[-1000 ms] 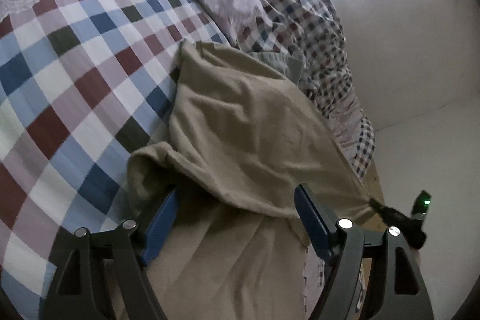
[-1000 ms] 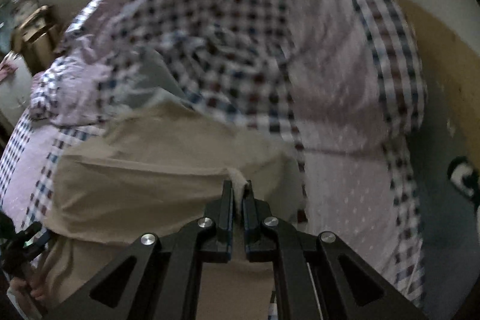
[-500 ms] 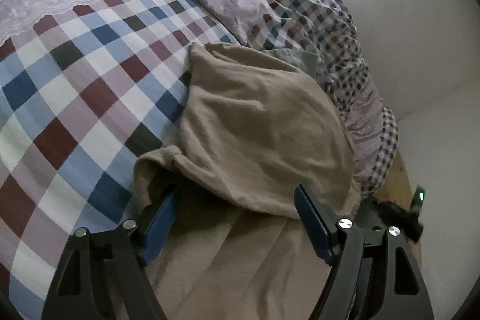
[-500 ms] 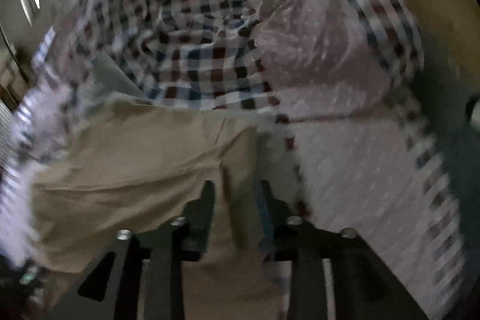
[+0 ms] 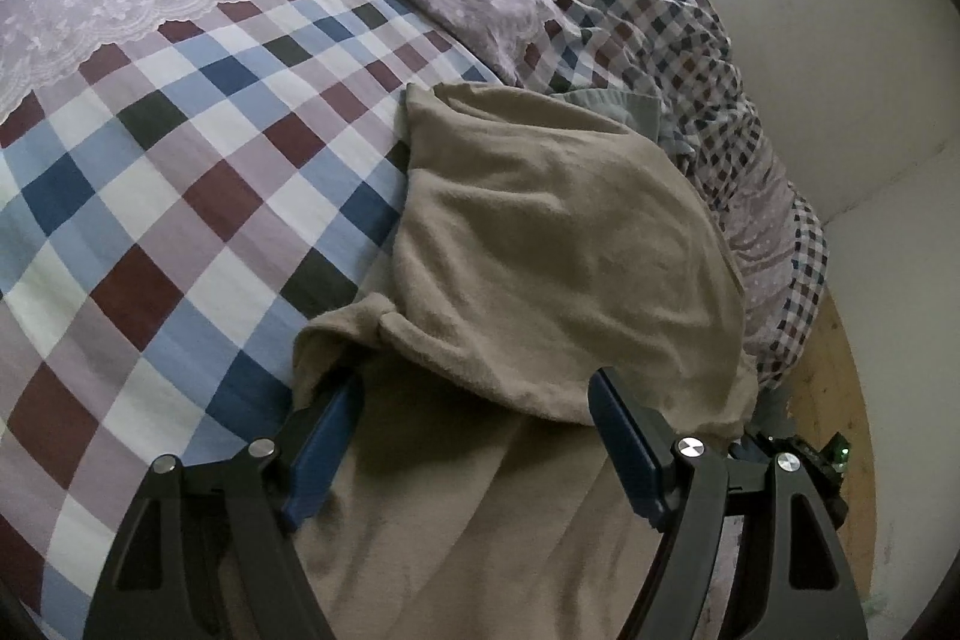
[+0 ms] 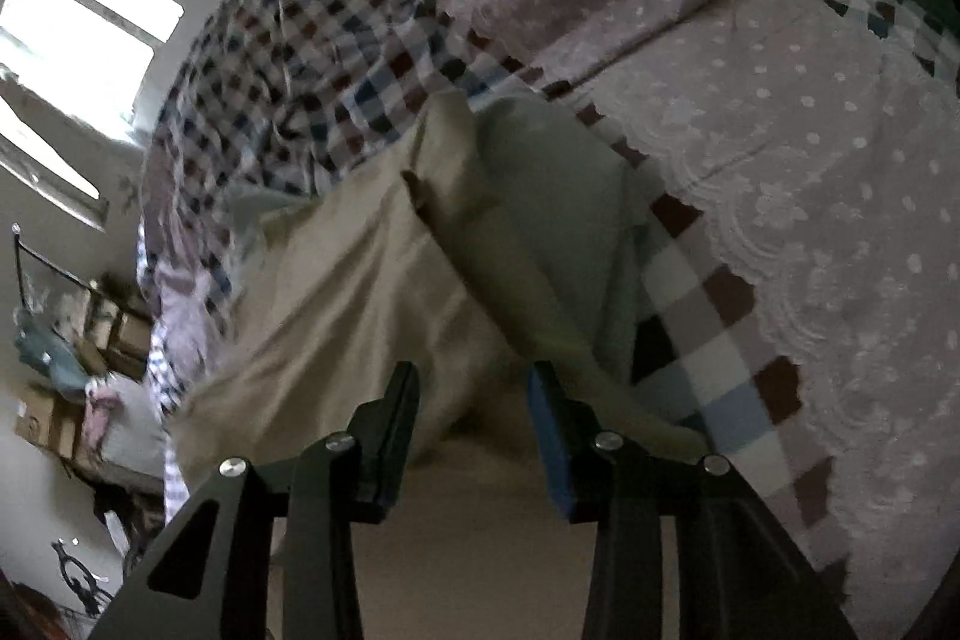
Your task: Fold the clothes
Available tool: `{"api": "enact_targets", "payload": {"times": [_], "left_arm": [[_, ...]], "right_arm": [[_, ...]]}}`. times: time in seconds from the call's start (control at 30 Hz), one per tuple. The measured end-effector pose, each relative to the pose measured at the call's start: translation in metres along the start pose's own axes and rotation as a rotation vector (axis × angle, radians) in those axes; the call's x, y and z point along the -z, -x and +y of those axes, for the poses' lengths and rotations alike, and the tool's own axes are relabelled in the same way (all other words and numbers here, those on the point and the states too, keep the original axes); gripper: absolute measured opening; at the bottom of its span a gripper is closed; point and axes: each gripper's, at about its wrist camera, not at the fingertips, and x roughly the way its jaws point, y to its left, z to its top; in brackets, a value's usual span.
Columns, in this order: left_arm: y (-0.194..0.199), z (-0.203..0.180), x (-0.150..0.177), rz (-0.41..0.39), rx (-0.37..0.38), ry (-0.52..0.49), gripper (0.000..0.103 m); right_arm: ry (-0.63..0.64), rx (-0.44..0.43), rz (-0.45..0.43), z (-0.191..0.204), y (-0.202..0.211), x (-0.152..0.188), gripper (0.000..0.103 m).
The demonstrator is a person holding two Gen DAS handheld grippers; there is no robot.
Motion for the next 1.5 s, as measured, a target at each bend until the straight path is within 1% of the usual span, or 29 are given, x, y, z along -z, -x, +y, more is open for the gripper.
{"api": "enact_targets", "payload": {"times": [0.1,0.13,0.17,0.2,0.33,0.5,0.63,0.7,0.83,0.87,0.97,1.0,1.07,1.13,1.17,1.27,1.33,1.37,1.47,1.5], "left_arm": [[-0.001,-0.001,0.000,-0.002,-0.005,-0.002,0.081],[-0.001,-0.001,0.000,-0.002,-0.007,-0.005,0.081],[-0.001,-0.002,0.000,-0.001,-0.010,-0.007,0.081],[-0.001,-0.002,0.000,-0.001,-0.010,-0.007,0.081],[0.000,0.000,-0.002,0.000,0.004,0.010,0.081],[0.002,0.002,-0.003,0.001,0.019,0.028,0.081],[0.010,0.005,-0.007,-0.015,0.024,0.042,0.081],[0.020,0.008,-0.012,-0.041,0.033,0.058,0.081],[0.045,0.017,-0.022,-0.086,0.059,0.088,0.081],[0.052,0.019,-0.024,-0.091,0.066,0.088,0.081],[0.079,0.023,-0.022,-0.115,0.080,0.070,0.081],[0.089,0.023,-0.020,-0.121,0.082,0.056,0.081],[0.108,0.021,-0.013,-0.123,0.091,0.015,0.081],[0.125,0.015,-0.007,-0.106,0.109,-0.049,0.081],[0.134,0.014,0.000,-0.102,0.107,-0.079,0.081],[0.170,0.018,0.028,-0.118,0.089,-0.161,0.082],[0.192,0.034,0.052,-0.135,0.086,-0.156,0.085],[0.204,0.048,0.068,-0.143,0.080,-0.132,0.085],[0.225,0.080,0.099,-0.141,0.037,-0.053,0.085],[0.231,0.091,0.110,-0.140,0.023,-0.027,0.085]], "right_arm": [[-0.023,0.020,-0.023,0.000,-0.007,-0.002,0.040],[-0.032,0.036,-0.034,0.000,-0.008,-0.003,0.033],[-0.035,0.057,-0.048,0.000,-0.006,-0.003,0.010],[-0.036,0.078,-0.061,0.001,-0.004,-0.003,0.003],[-0.007,0.115,-0.100,0.014,0.022,0.004,0.002],[0.047,0.163,-0.096,0.018,0.036,0.011,0.002],[0.091,0.200,-0.093,0.021,0.048,0.017,0.010],[0.113,0.219,-0.091,0.023,0.053,0.020,0.010],[0.158,0.255,-0.088,0.026,0.065,0.027,0.016],[0.181,0.246,-0.095,0.029,0.076,0.035,0.019],[0.252,0.184,-0.114,0.041,0.115,0.077,0.029],[0.275,0.157,-0.121,0.045,0.128,0.093,0.031],[0.332,0.096,-0.122,0.050,0.151,0.136,0.038],[0.388,0.036,-0.122,0.054,0.173,0.180,0.040],[0.419,0.024,-0.118,0.057,0.180,0.199,0.041],[0.490,-0.017,-0.110,0.059,0.187,0.245,0.042],[0.537,-0.044,-0.105,0.060,0.192,0.275,0.042],[0.560,-0.057,-0.102,0.061,0.194,0.291,0.042],[0.628,-0.098,-0.095,0.063,0.200,0.335,0.042],[0.630,-0.113,-0.098,0.065,0.199,0.338,0.042]]}}
